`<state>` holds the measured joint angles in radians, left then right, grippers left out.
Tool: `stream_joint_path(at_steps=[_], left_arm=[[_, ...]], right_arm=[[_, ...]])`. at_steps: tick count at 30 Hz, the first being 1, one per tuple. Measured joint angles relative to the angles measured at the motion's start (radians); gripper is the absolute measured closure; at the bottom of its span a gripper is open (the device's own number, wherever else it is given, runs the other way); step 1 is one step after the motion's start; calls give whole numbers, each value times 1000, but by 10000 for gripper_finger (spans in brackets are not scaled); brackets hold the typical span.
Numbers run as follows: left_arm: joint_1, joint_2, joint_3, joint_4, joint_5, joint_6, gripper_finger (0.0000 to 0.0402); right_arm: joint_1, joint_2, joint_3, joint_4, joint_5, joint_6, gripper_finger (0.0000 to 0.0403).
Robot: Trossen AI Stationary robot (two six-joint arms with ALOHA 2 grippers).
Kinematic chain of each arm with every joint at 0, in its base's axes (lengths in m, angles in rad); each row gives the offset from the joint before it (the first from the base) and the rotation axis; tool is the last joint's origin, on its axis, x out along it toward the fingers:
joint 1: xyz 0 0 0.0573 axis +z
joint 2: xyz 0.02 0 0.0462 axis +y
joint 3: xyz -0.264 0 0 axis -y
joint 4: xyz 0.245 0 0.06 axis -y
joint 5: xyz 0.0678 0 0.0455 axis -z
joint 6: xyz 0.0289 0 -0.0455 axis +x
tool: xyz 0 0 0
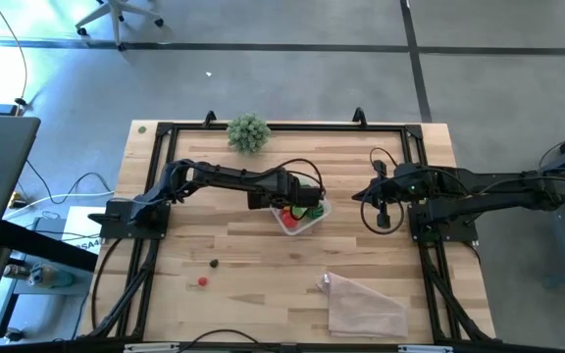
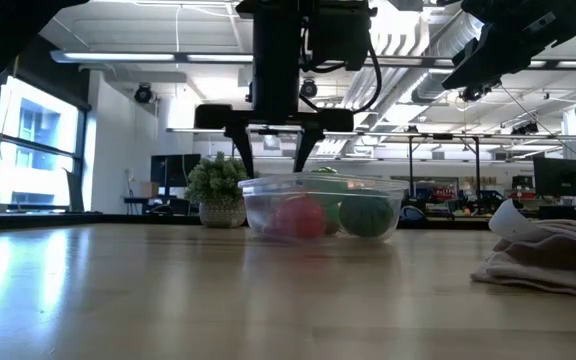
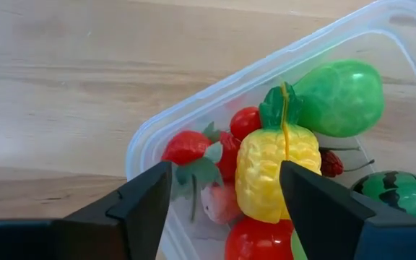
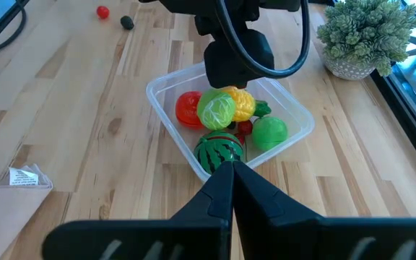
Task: Pick and placing Produce into tupperware
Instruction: Put the blackberry into the transparent bin
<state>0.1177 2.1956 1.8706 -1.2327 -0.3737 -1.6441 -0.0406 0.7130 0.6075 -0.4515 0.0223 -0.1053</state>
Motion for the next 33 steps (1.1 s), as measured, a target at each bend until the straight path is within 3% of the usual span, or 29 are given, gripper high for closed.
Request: stream_joint_path(at_steps=[10, 14, 18, 22, 27, 33], left_arm=[[-39, -87, 36, -109, 7, 71, 163], [-84, -137, 55, -240, 89, 137, 164], [-154, -186, 72, -350, 169, 319, 165], [-220, -271, 63, -339, 137, 519, 174], [-285, -332, 0, -339, 115, 505, 201], [-368, -415, -191, -338, 122, 381, 246]], right_arm=[[0, 0, 0, 1, 0, 0, 402], [0, 0, 0, 2, 0, 0, 402], [0, 0, 0, 0, 0, 0, 402], [0, 0, 0, 0, 0, 0, 402], [0, 1, 0, -3, 0, 0, 402], [0, 0, 0, 0, 0, 0, 402]])
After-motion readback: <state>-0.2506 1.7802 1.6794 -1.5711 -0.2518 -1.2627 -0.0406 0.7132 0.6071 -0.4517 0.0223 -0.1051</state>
